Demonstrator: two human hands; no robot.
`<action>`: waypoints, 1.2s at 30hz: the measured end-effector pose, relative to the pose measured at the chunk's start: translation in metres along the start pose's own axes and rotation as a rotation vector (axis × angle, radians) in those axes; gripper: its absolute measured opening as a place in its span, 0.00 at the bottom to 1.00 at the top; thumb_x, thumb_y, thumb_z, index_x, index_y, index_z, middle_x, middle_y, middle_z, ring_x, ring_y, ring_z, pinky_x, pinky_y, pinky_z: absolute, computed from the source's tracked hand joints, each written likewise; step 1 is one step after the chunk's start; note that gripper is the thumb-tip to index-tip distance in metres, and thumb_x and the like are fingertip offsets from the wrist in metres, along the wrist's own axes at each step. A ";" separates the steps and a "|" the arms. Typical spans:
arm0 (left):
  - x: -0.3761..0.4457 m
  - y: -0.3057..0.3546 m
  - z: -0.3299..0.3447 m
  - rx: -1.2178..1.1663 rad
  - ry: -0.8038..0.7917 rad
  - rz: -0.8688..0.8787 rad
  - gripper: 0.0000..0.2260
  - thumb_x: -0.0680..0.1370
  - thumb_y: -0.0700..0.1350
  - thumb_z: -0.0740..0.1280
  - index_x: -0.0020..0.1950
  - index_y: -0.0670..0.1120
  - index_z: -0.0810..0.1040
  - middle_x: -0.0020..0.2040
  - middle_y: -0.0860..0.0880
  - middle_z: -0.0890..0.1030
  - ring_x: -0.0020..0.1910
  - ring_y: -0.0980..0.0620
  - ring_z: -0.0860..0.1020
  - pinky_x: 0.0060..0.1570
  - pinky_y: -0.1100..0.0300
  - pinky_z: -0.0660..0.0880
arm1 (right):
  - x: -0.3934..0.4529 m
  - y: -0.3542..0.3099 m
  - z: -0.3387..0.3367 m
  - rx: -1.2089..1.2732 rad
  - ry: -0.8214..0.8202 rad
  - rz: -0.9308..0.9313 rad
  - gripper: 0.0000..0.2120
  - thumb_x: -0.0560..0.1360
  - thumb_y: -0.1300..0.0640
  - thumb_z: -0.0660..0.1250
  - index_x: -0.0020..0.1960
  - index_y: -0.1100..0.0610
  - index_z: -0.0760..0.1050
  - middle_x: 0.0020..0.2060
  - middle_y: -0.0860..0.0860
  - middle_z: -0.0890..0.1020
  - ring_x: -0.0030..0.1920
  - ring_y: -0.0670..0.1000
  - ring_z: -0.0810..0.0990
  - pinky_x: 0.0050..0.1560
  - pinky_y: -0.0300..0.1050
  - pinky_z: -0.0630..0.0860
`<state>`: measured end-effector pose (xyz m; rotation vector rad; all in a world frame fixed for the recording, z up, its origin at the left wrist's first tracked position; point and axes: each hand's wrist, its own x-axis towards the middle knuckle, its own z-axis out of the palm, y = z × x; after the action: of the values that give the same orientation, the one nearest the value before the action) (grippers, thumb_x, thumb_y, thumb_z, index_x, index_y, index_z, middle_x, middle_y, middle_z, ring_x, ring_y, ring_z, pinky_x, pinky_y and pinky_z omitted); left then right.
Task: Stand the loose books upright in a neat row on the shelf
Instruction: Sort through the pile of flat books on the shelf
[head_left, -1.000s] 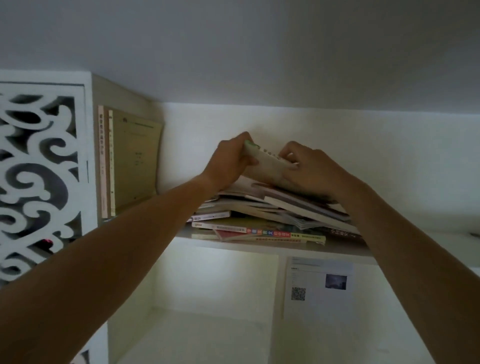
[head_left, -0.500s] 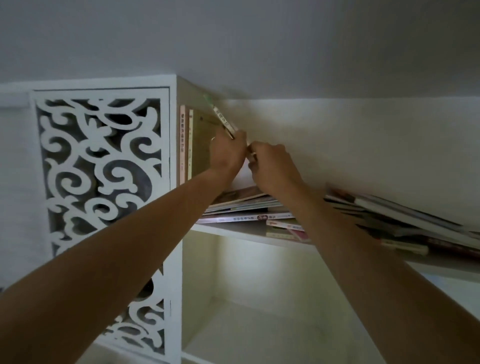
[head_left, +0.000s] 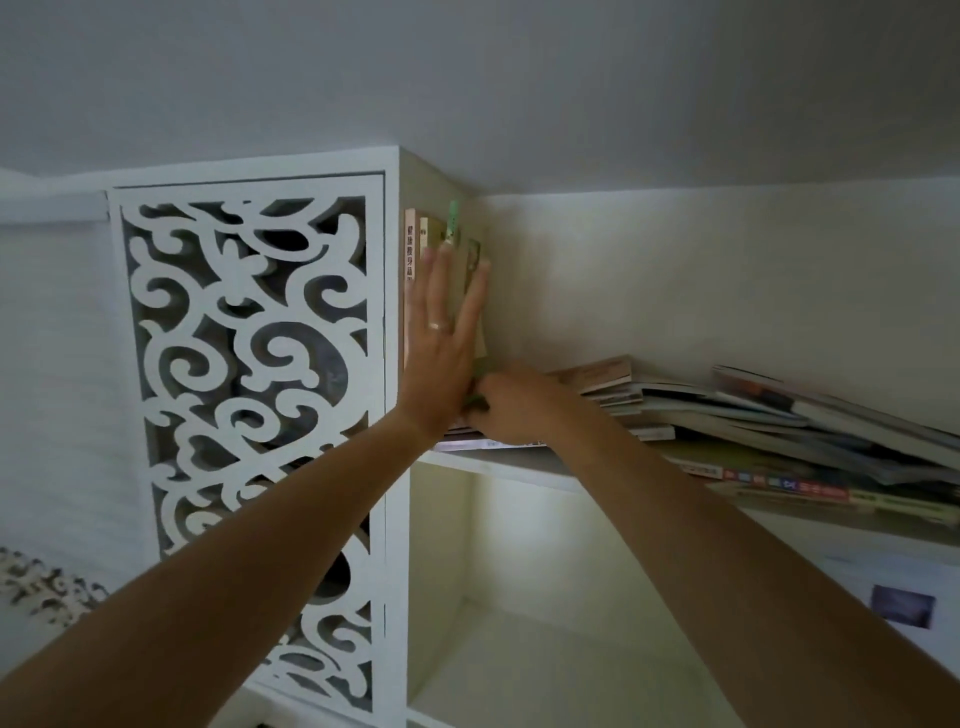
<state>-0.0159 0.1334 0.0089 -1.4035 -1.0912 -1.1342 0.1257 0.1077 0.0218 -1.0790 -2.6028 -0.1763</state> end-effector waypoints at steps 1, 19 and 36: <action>-0.005 -0.003 0.002 0.158 -0.024 0.121 0.31 0.79 0.32 0.64 0.82 0.45 0.62 0.82 0.36 0.53 0.82 0.35 0.53 0.80 0.35 0.53 | -0.001 0.001 -0.003 -0.010 -0.031 -0.009 0.15 0.81 0.46 0.63 0.59 0.52 0.82 0.56 0.54 0.84 0.52 0.57 0.81 0.52 0.49 0.77; 0.020 0.041 -0.040 -0.620 -1.253 -0.191 0.26 0.83 0.67 0.51 0.75 0.58 0.72 0.70 0.56 0.76 0.66 0.55 0.74 0.68 0.55 0.66 | -0.041 0.045 -0.064 -0.262 -0.125 0.382 0.46 0.60 0.20 0.70 0.65 0.52 0.78 0.56 0.53 0.81 0.54 0.55 0.81 0.52 0.48 0.77; -0.003 0.010 -0.018 -0.686 -0.962 -0.157 0.29 0.74 0.66 0.72 0.71 0.54 0.73 0.58 0.57 0.82 0.54 0.59 0.80 0.56 0.60 0.78 | -0.046 0.040 -0.059 -0.202 0.480 0.204 0.37 0.69 0.33 0.75 0.67 0.56 0.72 0.63 0.54 0.77 0.58 0.57 0.79 0.53 0.51 0.76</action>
<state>-0.0085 0.1147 0.0058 -2.5949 -1.5491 -0.9734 0.1989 0.0918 0.0620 -1.1879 -2.0684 -0.5829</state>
